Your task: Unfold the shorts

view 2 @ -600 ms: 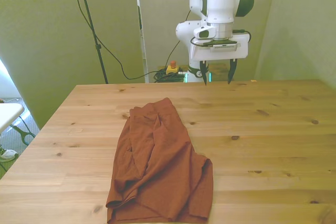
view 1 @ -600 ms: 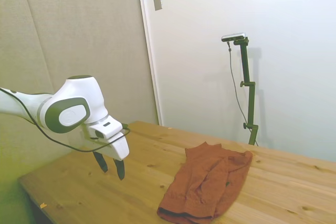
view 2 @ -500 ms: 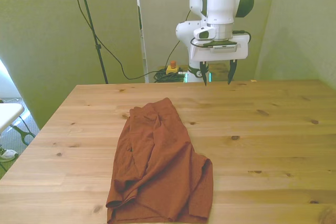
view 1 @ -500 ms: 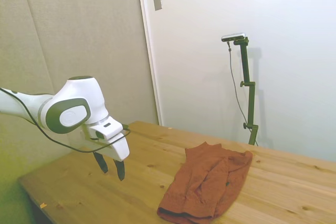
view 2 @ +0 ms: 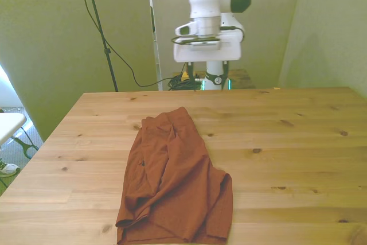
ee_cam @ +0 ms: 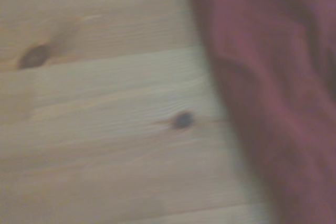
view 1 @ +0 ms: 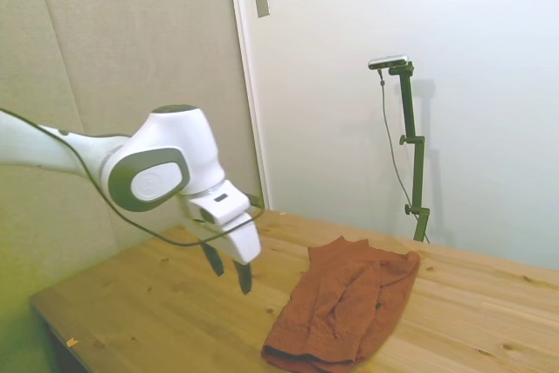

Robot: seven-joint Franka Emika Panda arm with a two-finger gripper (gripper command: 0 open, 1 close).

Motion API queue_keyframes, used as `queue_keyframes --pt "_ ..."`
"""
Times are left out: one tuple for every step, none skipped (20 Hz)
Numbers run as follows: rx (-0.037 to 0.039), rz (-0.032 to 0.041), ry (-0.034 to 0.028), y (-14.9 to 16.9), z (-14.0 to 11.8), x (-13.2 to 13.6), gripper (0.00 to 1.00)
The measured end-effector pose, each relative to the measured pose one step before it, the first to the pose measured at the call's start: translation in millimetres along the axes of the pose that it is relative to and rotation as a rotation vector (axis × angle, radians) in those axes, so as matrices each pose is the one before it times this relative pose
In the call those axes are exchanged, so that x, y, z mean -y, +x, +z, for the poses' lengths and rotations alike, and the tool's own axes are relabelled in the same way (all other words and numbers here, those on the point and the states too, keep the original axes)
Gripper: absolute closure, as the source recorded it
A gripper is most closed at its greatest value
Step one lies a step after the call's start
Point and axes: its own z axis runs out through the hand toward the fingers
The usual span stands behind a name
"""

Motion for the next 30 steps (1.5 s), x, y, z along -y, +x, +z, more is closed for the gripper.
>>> queue_keyframes --pt "0.00925 0.01375 -0.00516 25.03 1.21 -9.22 0.0" --pt "0.02345 0.00836 -0.00354 23.46 4.08 -7.93 0.0" --pt "0.03686 0.0089 0.00146 22.95 5.89 -7.75 0.0" --pt "0.03937 0.01121 0.00289 21.36 6.61 -6.57 0.0" --pt "0.03845 0.0126 0.00573 21.36 6.95 -6.71 0.0" --pt "0.04234 0.01146 0.00815 20.3 7.16 -6.87 0.0" --pt "0.0415 0.0116 0.00677 18.46 7.33 -5.16 0.0" --pt "0.03577 0.00993 0.00182 16.71 6.54 -3.16 0.0" --pt "0.02873 0.00955 -0.00099 15.99 4.75 -2.06 0.0" --pt "0.02231 0.00809 -0.00416 14.44 2.59 -0.83 0.0" --pt "0.01395 0.00841 -0.00167 13.28 0.33 1.35 0.0" --pt "0.00417 0.00728 -0.00076 12.24 -1.77 1.61 0.0" --pt "0.00711 0.00558 0.00243 10.73 -1.91 1.9 0.0" --pt "0.00839 0.00336 0.0008 9.09 -1.17 1.3 0.0" --pt "0.01436 0.00063 0.0026 7.46 0.59 0.33 0.0" --pt "0.01924 -0.00593 -0.00112 5.41 2.13 -0.71 0.0" --pt "0.02295 -0.00836 -0.00147 3.34 2.59 -0.87 0.0" --pt "0.02102 -0.01082 0.00024 1.52 2.49 -0.01 0.0" --pt "0.01631 -0.01286 -0.0015 -0.08 2.61 1.38 0.0" --pt "0.01121 -0.01376 -0.00128 -1.74 2.54 2.97 0.0" --pt "0.00492 -0.01167 0.00007 -1.89 2.22 4.72 0.0" --pt "0.00482 -0.01066 -0.00034 -2.12 2.57 5.47 0.0" --pt "0.006 -0.00991 -0.0014 -2.03 3.22 4.87 0.0" --pt "0.00883 -0.01179 -0.00191 -1.8 4.19 3.54 0.0" --pt "0.0102 -0.01322 -0.00242 -1.53 4.12 2.13 0.0" --pt "0.01309 -0.01486 -0.00299 -1.9 4.86 2.01 0.0" --pt "0.0127 -0.01364 -0.0031 -1.88 5.48 1.24 0.0" --pt "0.01031 -0.00948 -0.00307 -1.51 5.22 0.69 0.0" --pt "0.00807 -0.00761 -0.00291 -2.13 4.07 1.38 0.0" --pt "0.00637 -0.00548 -0.00226 -2.05 3.08 1.12 0.0"
